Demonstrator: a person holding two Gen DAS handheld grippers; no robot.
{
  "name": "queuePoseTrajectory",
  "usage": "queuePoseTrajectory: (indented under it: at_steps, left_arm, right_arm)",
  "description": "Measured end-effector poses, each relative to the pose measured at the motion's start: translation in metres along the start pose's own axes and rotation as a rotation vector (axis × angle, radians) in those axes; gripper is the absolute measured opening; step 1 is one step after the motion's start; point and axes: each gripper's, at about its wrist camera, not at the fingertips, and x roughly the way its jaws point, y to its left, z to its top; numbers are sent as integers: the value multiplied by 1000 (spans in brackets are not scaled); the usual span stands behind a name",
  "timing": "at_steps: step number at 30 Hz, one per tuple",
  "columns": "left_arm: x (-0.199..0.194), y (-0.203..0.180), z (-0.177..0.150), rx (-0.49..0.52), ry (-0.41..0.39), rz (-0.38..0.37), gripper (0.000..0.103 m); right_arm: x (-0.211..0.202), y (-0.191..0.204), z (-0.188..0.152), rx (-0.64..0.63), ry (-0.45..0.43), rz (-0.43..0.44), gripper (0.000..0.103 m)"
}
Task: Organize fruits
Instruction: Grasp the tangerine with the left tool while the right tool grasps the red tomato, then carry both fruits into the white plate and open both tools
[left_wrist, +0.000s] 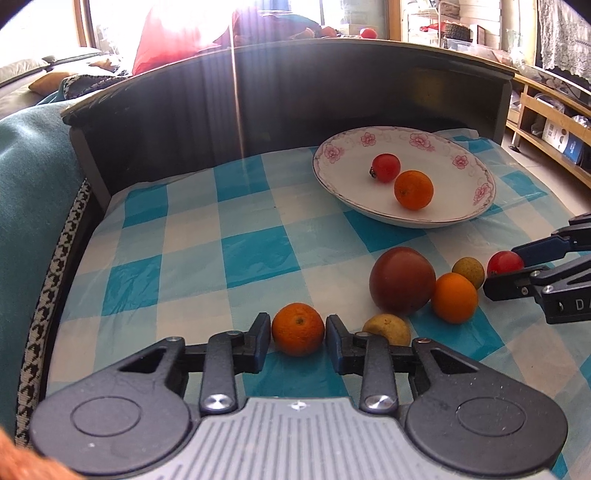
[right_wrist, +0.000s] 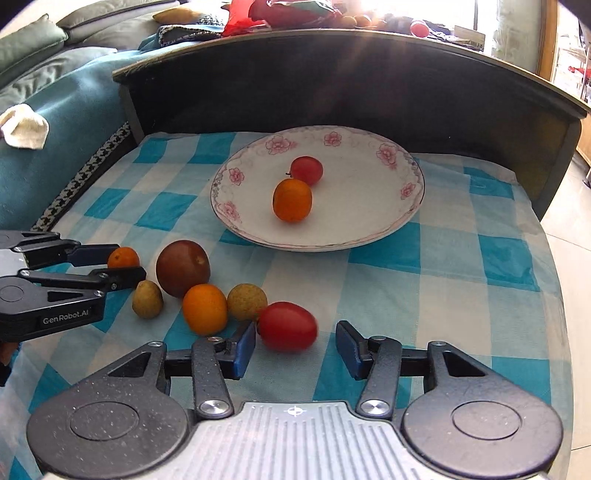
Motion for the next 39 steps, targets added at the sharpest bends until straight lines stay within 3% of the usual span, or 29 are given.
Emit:
queuePoseTrajectory:
  at_steps: [5,9,28,39]
  left_arm:
    - [-2,0,0,-10,-1,-6,39]
    - [-4,-1,1,-10,3,-8,38]
    - [-26,-7,17,-21,-45,-35,38]
    - [-15,-35,51,31,-85,-64,38]
  right_arm:
    - [0,1,2,4,0,12,29]
    - [-1,7,2,-26,3,-15,29]
    - [-19,3,6,22,-28,13,28]
    - [-22,-10,26,61,-81,-7,28]
